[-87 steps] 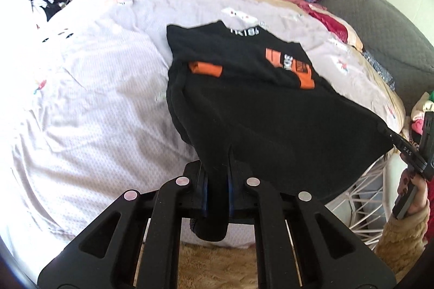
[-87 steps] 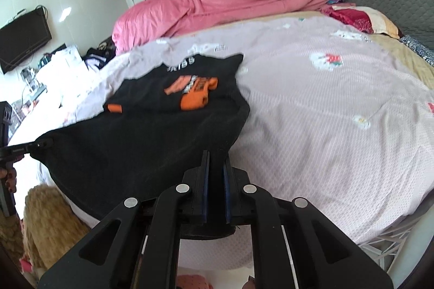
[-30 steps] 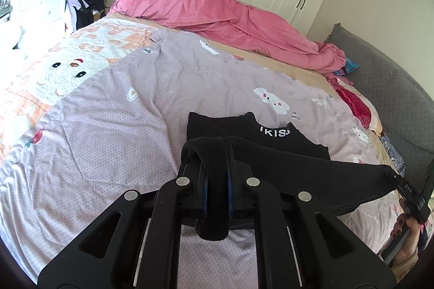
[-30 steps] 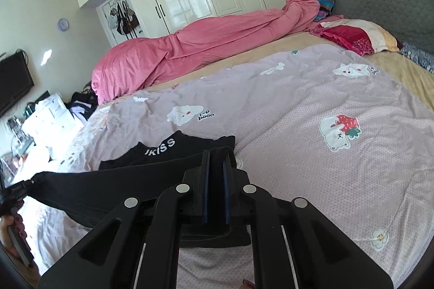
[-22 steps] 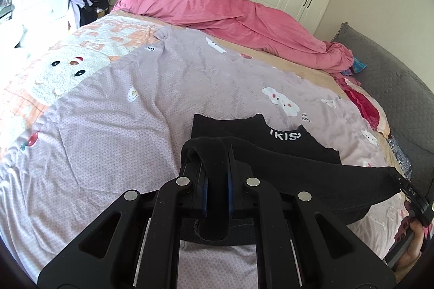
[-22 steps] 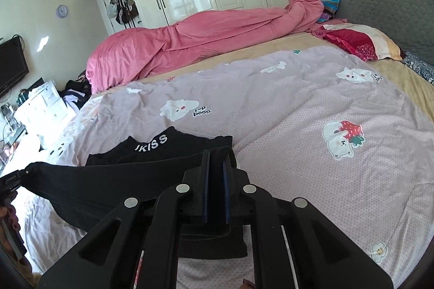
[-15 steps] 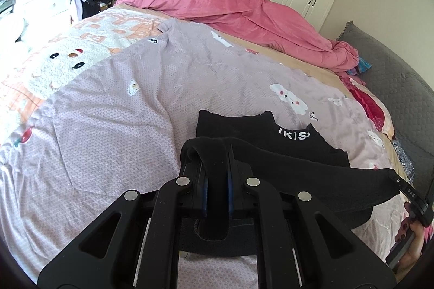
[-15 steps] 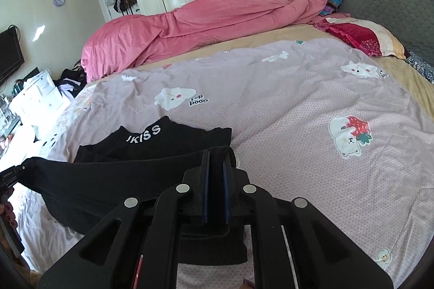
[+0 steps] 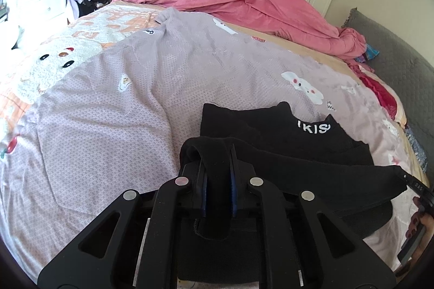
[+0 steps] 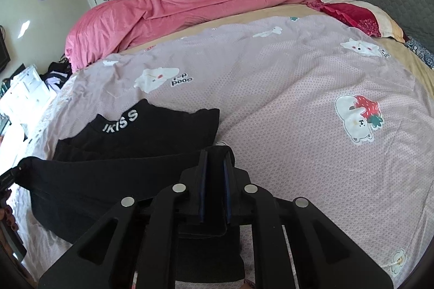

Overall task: Fold small clothes
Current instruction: 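Lower the hem onto the shirt and open both grippers, then grasp the folded edge of the shirt with both grippers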

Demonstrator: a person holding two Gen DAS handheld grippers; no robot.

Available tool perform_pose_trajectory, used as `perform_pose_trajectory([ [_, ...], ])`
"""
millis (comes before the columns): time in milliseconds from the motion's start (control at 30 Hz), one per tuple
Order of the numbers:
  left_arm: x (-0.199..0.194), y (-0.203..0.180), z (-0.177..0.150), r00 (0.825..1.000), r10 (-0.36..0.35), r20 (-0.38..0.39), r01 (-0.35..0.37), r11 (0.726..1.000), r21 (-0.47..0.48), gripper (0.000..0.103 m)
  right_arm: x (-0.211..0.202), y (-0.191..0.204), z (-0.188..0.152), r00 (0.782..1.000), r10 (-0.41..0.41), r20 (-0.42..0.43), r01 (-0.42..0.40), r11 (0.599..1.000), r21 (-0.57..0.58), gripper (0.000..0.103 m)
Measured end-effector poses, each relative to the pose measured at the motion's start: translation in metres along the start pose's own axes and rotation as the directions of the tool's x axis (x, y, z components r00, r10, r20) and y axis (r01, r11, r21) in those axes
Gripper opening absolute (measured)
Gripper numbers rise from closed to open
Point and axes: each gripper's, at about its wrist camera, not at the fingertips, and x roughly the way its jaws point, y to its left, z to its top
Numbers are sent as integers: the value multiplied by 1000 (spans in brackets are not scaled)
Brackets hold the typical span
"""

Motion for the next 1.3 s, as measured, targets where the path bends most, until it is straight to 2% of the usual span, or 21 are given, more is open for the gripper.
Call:
perform_pose_trajectory([
  [67,0,-2,-1,1000,1,3,-1,1000,16,15,3,0,-2,1000,-13,-8,13,1000,-5,16],
  [100,-2,-1,-2,1000,3,9,-3,1000,15,28,2,-2,-3,1000,-11,-9,11,1000,-1,17],
  [133,-4,-1,-2,1000,7,16,-7,1000,12,39,2,-3,-3,1000,-9,-8,9,1000,3,27],
  [167,-9,1,-1,1000,6,27,-6,1000,9,54,-2,-6,-3,1000,-15,1,15,1000,7,42],
  [233,-18,2,0,999,-2,51,1,1000,9,55,-8,-9,-4,1000,-20,20,20,1000,8,44],
  [433,-49,-5,-6,993,30,117,-38,997,60,55,-41,-7,-9,996,1,91,0,1000,-18,44],
  [533,-59,-15,-13,991,13,130,-25,995,92,50,-61,-1,-18,991,43,127,-39,999,-32,44],
  [600,-62,-24,-20,992,-5,129,-10,993,116,42,-71,7,-27,990,72,124,-63,995,-74,36],
  [633,-64,-29,-25,992,-12,125,-4,991,134,40,-73,11,-30,990,77,120,-66,994,-91,27],
  [667,-63,-33,-29,993,-20,116,3,989,145,36,-75,17,-36,991,85,106,-72,990,-120,23],
  [733,-58,-41,-39,997,-38,72,25,985,173,32,-76,28,-46,992,101,77,-87,982,-165,22],
  [867,-39,-50,-57,1000,-19,-19,22,974,226,28,-63,52,-70,997,68,22,-60,962,-265,22],
  [967,-26,-54,-67,998,26,-52,-11,961,276,28,-46,52,-77,997,71,-25,-75,967,-244,22],
  [1167,-5,-52,-71,992,110,-59,-86,942,326,28,-19,47,-77,998,32,-52,-43,972,-233,22],
  [1300,1,-51,-65,993,117,-34,-100,939,330,32,-2,46,-70,999,12,-50,-24,969,-247,22],
])
